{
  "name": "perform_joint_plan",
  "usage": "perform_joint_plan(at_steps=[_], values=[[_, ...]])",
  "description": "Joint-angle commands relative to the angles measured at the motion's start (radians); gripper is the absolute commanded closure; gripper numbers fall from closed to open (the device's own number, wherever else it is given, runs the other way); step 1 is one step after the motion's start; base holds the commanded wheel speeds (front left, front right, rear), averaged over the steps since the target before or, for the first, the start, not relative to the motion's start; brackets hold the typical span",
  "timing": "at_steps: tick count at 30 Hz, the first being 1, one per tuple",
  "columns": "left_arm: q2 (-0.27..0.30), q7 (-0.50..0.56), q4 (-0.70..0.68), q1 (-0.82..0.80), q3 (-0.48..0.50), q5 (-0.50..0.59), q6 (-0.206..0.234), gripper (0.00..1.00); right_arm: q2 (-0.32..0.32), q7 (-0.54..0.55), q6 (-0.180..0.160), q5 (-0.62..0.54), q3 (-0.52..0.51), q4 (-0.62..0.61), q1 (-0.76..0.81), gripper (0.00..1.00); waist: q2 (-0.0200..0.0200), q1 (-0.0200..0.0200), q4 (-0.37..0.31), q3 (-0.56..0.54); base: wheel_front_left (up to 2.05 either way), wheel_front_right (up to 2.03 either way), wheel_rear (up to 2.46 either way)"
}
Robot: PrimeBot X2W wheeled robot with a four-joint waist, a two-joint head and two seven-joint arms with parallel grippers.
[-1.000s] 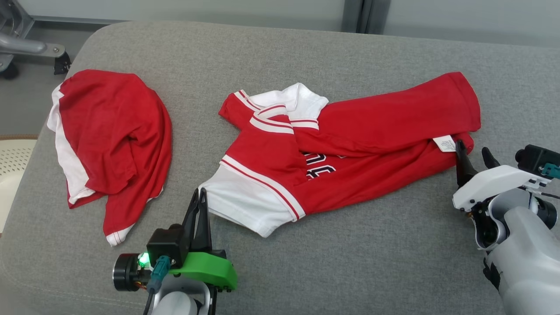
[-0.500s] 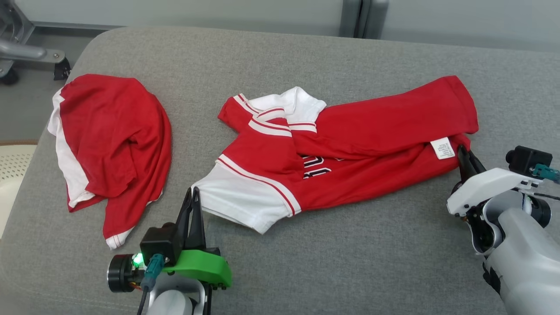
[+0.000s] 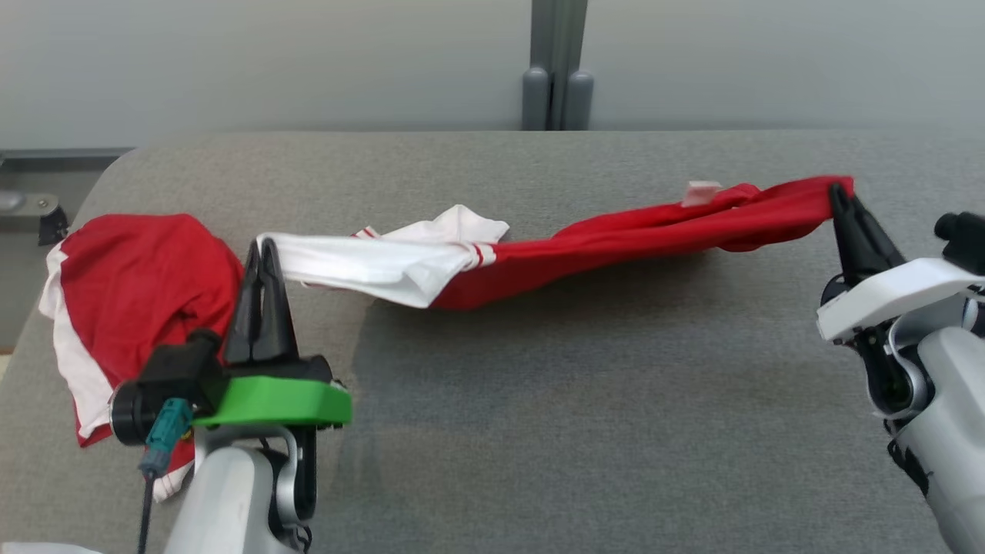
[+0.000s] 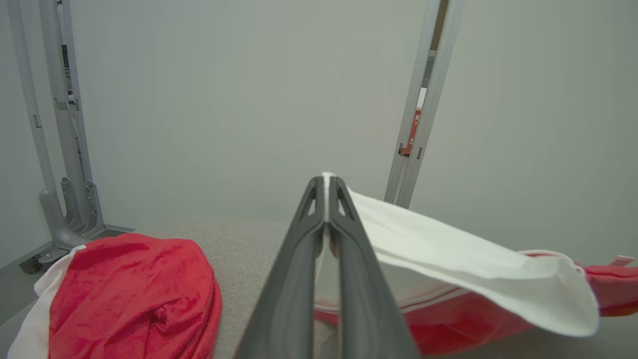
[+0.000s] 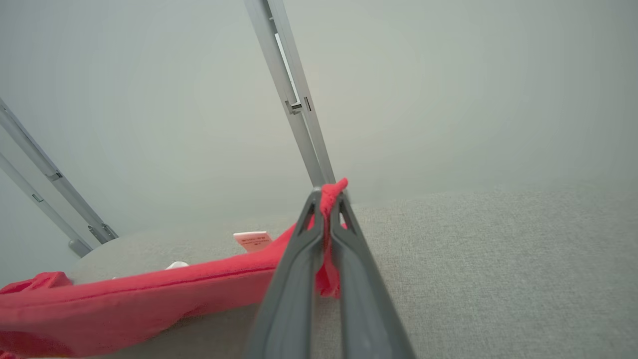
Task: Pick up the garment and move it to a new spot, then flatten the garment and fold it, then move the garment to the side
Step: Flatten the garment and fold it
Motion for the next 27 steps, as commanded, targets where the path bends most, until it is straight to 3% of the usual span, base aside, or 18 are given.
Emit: perform_joint_plan(at_steps=[1, 10, 19, 23, 27], values=[[0.004, 0.0, -0.028, -0.037, 0.012, 0.001, -0.013, 1.0, -0.02, 0.0, 0.0, -0.015, -0.015, -0.041, -0.013, 1.0, -0.0001, 0.0, -0.083, -0.069, 0.0, 0.0, 0.0], [0.004, 0.0, -0.189, -0.213, 0.072, -0.048, -0.049, 1.0, -0.011, 0.1, 0.0, -0.097, -0.182, -0.387, -0.053, 1.0, -0.0001, 0.0, -0.193, -0.116, 0.0, 0.0, 0.0], [0.026, 0.087, -0.327, -0.314, 0.087, -0.085, -0.009, 1.0, 0.103, 0.368, 0.0, -0.196, -0.35, -0.744, 0.009, 1.0, -0.0001, 0.0, -0.245, -0.105, 0.0, 0.0, 0.0], [0.067, 0.164, -0.303, -0.379, 0.072, -0.061, -0.02, 1.0, 0.151, 0.462, 0.0, -0.229, -0.387, -0.805, -0.011, 1.0, -0.0001, 0.0, -0.255, -0.062, 0.0, 0.0, 0.0], [0.117, 0.223, -0.213, -0.508, 0.053, -0.027, -0.041, 1.0, 0.165, 0.489, 0.0, -0.241, -0.4, -0.755, -0.099, 1.0, -0.0001, 0.0, -0.262, 0.047, 0.0, 0.0, 0.0]])
